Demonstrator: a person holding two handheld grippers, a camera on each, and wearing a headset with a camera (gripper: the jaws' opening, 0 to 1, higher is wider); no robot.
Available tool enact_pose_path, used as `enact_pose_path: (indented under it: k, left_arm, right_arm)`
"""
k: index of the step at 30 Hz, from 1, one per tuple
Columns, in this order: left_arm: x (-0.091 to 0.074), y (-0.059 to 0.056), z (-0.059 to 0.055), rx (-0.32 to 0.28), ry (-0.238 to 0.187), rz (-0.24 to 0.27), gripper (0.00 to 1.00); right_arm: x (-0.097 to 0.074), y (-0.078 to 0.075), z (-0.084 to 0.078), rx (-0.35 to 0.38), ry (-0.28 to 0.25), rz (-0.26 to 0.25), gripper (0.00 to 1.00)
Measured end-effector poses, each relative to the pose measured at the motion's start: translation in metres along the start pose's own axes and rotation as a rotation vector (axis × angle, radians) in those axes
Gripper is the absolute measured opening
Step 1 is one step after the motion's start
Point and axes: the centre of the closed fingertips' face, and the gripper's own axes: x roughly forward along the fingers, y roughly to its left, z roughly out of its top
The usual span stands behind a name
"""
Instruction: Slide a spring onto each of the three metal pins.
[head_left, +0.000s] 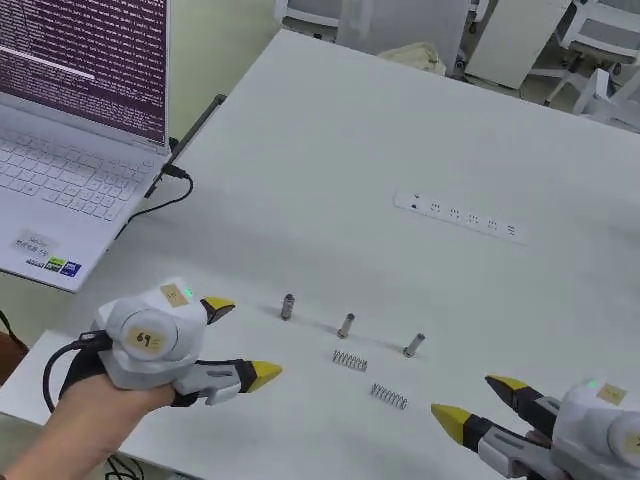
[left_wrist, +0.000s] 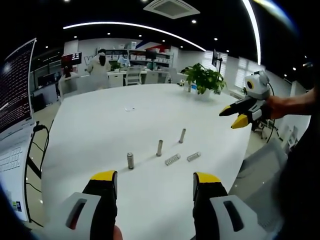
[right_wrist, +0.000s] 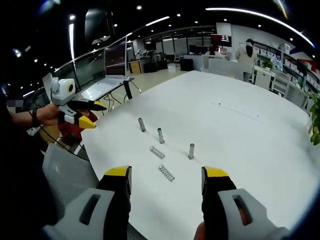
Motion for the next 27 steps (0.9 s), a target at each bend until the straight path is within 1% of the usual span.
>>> enact_pose_path:
  k: [4,7,9,19,22,27]
  left_arm:
    - [0.002,-0.001,0.0,0.006,0.002,-0.008,0.57]
    - [0.004,0.0,0.001,0.008,0.0,-0.011,0.58]
    - [0.005,0.0,0.001,0.009,-0.001,-0.013,0.58]
    - [0.011,-0.005,-0.004,0.011,0.005,-0.033,0.59]
    - [0.017,-0.008,-0.005,0.012,0.01,-0.043,0.6]
    - [0.025,-0.016,-0.003,0.025,0.013,-0.069,0.6]
  right_arm:
    - [-0.005,0.002,-0.008,0.022,0.008,-0.007,0.56]
    - [-0.008,0.006,-0.013,0.037,0.008,-0.001,0.59]
    - [-0.009,0.007,-0.015,0.039,0.011,0.001,0.6]
    - [-0.015,0.005,-0.021,0.058,0.012,-0.018,0.62]
    - [-0.018,0.005,-0.022,0.066,0.012,-0.02,0.63]
    - [-0.019,0.002,-0.028,0.084,0.016,-0.035,0.64]
